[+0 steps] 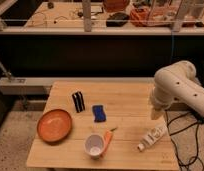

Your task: Knock the eraser over

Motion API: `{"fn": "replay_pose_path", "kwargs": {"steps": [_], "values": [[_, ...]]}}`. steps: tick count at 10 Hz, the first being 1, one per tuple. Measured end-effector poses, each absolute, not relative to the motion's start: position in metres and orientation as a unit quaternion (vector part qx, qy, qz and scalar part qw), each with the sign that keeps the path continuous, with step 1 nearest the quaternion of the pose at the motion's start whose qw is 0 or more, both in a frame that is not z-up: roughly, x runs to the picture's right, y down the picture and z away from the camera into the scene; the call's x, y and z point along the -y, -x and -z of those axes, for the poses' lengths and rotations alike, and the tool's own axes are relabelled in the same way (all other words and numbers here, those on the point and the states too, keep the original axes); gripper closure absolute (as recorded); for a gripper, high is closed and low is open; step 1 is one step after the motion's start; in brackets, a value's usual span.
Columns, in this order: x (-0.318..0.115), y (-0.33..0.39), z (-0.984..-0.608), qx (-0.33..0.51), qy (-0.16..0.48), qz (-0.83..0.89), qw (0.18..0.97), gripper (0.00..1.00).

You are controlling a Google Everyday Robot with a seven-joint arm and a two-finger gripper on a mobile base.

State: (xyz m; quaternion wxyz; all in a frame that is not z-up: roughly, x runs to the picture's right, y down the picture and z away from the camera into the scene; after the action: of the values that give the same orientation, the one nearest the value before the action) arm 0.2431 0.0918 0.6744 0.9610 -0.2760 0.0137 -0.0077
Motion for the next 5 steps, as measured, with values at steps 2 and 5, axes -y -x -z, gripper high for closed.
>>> {"fn": "replay_pose_path", "kwargs": {"steps": [2, 5], "values": [[-0.087, -0.228, -0.672, -0.010, 0.274, 0.019, 0.961, 0.81], [-0.081, -0.204, -0.674, -0.001, 0.266, 0.036, 0.963, 1.00]]}}
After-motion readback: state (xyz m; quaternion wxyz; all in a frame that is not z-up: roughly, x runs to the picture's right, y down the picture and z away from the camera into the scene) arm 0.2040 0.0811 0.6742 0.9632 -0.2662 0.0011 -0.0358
